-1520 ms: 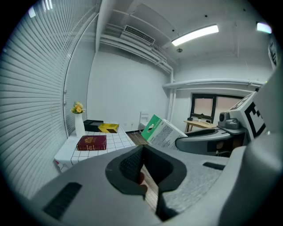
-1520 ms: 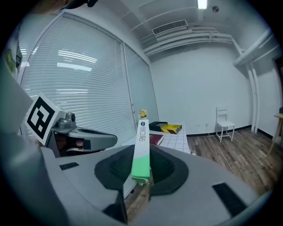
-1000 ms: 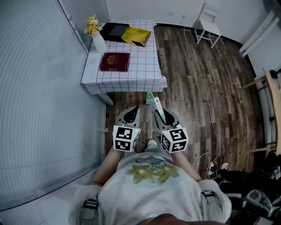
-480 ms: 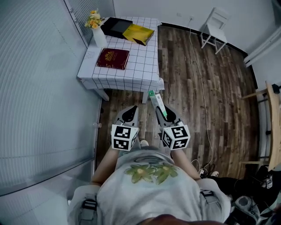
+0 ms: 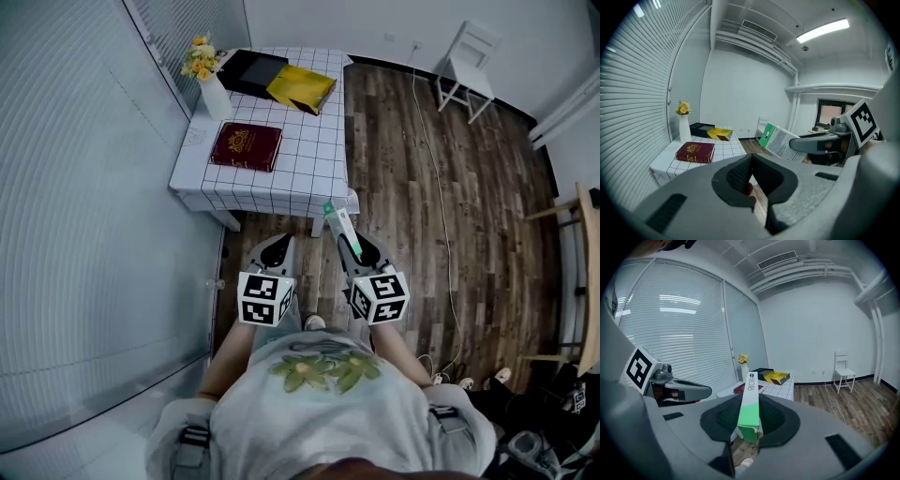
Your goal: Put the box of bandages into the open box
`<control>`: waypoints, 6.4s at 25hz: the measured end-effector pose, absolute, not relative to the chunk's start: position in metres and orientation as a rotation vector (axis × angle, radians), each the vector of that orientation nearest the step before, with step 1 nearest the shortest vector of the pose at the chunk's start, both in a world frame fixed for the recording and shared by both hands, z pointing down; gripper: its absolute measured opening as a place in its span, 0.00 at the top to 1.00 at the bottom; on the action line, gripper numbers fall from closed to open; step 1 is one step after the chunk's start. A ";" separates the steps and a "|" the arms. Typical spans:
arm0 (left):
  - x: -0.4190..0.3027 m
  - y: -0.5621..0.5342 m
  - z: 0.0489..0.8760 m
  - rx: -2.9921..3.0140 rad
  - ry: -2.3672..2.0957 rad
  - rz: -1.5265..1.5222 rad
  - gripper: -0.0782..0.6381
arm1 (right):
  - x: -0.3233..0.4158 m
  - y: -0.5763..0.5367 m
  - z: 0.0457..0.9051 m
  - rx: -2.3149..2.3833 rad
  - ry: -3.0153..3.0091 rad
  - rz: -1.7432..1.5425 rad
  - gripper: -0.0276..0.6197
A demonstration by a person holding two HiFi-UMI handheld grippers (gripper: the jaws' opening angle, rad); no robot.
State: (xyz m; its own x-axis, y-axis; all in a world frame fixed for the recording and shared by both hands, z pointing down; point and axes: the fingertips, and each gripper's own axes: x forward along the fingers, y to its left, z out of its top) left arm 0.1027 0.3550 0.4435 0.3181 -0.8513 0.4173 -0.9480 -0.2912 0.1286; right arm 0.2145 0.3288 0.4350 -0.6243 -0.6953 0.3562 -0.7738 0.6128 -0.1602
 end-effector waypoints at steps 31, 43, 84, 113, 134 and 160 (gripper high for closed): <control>-0.068 0.165 0.426 2.335 -1.528 0.355 0.88 | 0.055 0.159 0.430 1.350 -2.505 0.446 0.82; -0.099 0.129 0.438 2.273 -1.533 0.302 0.88 | 0.037 0.128 0.431 1.356 -2.496 0.429 0.82; -0.084 -0.058 0.461 2.305 -1.412 0.380 0.88 | 0.039 -0.077 0.428 1.426 -2.500 0.450 0.82; -0.082 -0.135 0.485 2.238 -1.379 0.467 0.88 | 0.042 -0.180 0.439 1.413 -2.493 0.450 0.82; -0.083 -0.168 0.507 2.194 -1.324 0.504 0.88 | 0.040 -0.232 0.468 1.413 -2.455 0.491 0.82; -0.082 -0.189 0.542 2.138 -1.286 0.561 0.88 | 0.039 -0.271 0.512 1.414 -2.396 0.557 0.82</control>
State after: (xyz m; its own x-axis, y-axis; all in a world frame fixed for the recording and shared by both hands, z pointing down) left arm -0.0823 -0.1893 0.5415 0.4481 -0.6498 0.6140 -0.8920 -0.3704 0.2589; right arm 0.0392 -0.2712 0.5123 -0.4689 -0.7635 0.4441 -0.8811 0.4396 -0.1745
